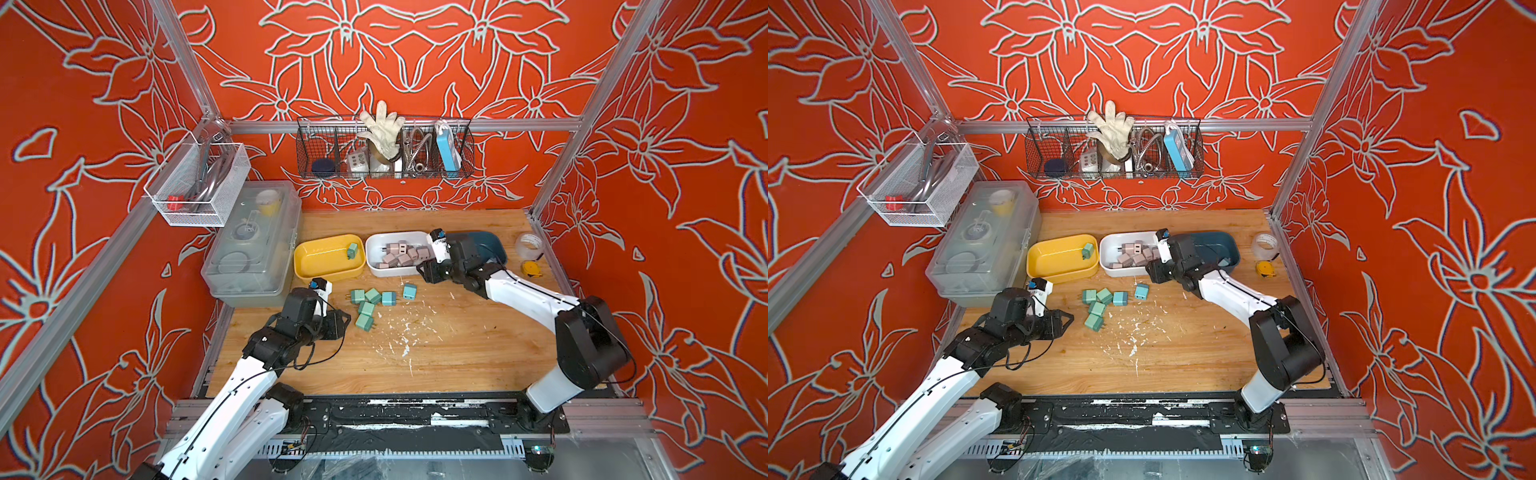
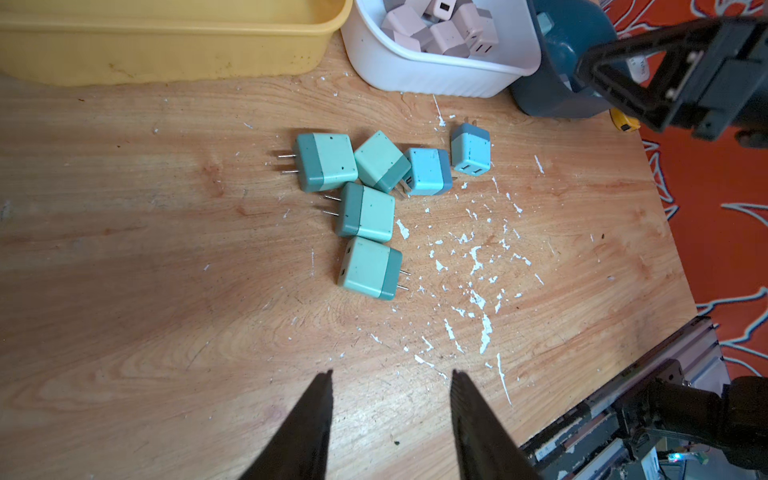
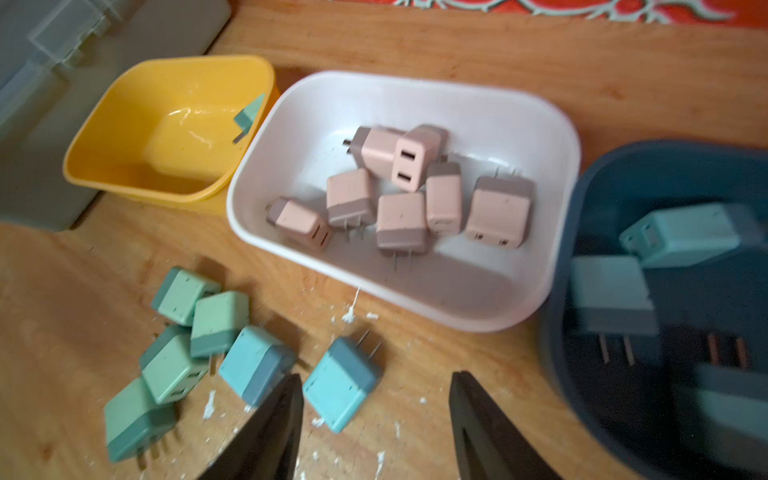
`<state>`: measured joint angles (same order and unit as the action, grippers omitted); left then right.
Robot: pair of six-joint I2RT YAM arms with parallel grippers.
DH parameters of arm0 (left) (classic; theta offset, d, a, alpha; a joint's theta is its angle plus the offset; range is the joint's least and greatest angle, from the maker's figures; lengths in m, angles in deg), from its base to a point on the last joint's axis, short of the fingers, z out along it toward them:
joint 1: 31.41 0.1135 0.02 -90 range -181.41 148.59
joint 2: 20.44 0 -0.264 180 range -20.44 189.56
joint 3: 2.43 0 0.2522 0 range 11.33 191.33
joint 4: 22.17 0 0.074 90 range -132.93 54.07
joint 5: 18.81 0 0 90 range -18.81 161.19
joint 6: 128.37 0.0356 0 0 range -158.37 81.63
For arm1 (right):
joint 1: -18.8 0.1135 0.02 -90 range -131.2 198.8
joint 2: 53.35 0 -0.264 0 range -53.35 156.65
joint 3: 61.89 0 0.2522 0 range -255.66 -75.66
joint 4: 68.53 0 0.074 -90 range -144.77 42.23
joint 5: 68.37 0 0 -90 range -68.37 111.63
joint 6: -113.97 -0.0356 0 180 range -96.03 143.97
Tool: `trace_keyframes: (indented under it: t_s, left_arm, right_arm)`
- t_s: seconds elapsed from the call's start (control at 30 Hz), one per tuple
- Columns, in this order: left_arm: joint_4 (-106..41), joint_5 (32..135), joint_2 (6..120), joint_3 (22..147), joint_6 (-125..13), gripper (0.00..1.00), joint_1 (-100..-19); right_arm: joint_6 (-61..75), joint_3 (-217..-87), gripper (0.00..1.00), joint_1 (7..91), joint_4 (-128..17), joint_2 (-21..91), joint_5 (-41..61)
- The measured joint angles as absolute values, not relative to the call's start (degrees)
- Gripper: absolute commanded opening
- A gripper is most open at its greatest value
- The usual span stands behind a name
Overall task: Place the plugs by color into the storage box
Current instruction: Place the plug in the storage box, then pick up the plug from the center of the board.
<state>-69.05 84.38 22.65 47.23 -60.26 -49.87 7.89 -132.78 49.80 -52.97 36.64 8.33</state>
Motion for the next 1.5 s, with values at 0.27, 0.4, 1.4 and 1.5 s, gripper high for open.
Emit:
trace_keyframes:
  t_s: [0.27,0.4,1.4,1.5]
  left_arm:
    - [-69.0,85.5,28.4,48.4,-60.2,0.52,-49.9]
    - [-68.8,85.2,31.9,48.5,-60.0,0.56,-51.4]
    - [-45.9,68.8,59.0,45.5,-64.3,0.59,-65.2]
    - [-44.1,69.4,61.8,47.1,-63.8,0.56,-65.2]
  right_arm:
    - [6.9,-127.7,0.61,52.3,-54.9,33.5,7.5]
    - [7.8,-125.5,0.62,52.3,-55.8,32.1,7.1]
    - [12.0,-121.4,0.64,52.3,-59.1,26.6,4.6]
    - [12.0,-121.4,0.64,52.3,-59.1,26.9,4.2]
